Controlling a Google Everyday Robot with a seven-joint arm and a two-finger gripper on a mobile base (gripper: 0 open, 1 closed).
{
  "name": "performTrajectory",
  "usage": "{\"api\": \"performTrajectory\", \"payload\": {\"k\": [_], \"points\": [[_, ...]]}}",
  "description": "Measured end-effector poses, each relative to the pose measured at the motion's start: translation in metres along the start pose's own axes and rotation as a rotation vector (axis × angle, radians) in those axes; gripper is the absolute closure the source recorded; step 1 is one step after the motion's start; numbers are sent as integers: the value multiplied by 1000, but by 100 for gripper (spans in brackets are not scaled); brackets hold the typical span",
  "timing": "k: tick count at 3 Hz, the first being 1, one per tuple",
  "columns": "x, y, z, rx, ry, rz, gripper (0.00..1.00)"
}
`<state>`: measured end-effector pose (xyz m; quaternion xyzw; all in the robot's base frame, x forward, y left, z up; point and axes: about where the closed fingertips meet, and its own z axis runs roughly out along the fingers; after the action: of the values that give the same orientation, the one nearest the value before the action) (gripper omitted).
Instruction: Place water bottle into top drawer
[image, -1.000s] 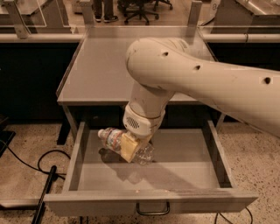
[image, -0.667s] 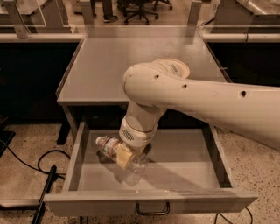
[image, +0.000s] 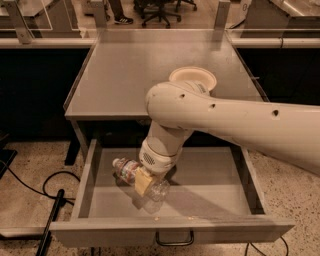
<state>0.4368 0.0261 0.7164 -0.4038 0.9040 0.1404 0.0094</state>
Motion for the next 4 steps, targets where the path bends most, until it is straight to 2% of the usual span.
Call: {"api": "performTrajectory", "payload": {"k": [1, 2, 4], "points": [[11, -20, 27, -3, -38, 98, 100], [18, -35, 44, 8, -72, 163, 100], [25, -56, 71, 0, -119, 222, 100]]}}
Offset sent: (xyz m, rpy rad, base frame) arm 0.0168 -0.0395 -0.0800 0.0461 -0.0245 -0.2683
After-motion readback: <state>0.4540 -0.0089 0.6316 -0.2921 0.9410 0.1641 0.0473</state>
